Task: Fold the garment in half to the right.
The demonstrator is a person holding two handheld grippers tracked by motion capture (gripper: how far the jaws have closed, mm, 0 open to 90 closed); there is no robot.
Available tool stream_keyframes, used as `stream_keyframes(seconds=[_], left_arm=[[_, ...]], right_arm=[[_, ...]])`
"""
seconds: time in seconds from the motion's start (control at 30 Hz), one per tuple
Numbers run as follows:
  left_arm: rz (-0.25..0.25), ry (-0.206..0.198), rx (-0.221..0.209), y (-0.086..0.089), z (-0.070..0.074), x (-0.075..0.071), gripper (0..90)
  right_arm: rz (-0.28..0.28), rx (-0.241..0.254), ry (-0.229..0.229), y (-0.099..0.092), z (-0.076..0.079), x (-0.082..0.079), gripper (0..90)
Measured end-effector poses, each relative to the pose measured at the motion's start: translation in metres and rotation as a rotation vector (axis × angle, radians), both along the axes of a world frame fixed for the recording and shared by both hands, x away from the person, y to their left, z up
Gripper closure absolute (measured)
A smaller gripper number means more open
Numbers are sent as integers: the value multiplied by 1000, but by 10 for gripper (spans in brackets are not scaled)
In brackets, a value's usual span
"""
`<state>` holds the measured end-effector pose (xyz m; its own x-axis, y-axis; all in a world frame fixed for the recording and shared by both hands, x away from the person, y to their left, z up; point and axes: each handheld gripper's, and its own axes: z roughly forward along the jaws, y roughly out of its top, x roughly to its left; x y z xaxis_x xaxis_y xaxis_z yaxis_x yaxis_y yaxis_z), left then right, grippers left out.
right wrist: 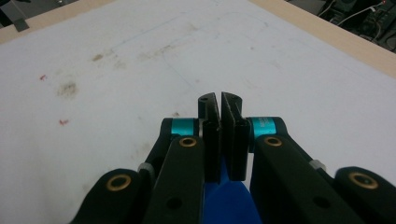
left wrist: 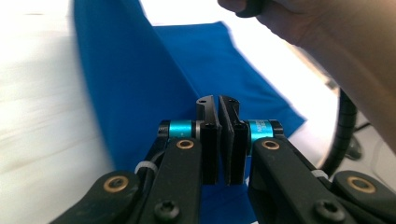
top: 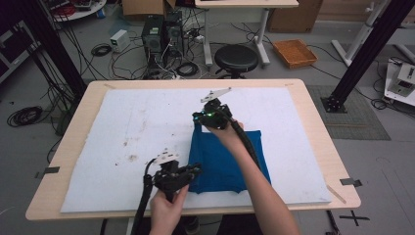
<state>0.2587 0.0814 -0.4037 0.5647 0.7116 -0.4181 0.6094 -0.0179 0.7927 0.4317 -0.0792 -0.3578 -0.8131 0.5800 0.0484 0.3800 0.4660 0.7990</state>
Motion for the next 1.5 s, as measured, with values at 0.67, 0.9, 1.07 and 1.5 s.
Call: stream_keyframes(seconds=[0.67, 0.9, 1.07, 1.5], left_arm=[[-164, 63, -13, -159, -29, 40, 871], [-193, 78, -9, -178, -35, 44, 870], [-238, 57, -66, -177, -36, 45, 613], [-149, -147, -18, -72, 8, 41, 533]], right_arm=[[-144, -73, 52, -164, -27, 11, 873], [-174, -116, 58, -175, -40, 11, 855], [-268, -135, 54, -183, -49, 10, 726], [-434, 36, 64, -191, -47, -32, 663]])
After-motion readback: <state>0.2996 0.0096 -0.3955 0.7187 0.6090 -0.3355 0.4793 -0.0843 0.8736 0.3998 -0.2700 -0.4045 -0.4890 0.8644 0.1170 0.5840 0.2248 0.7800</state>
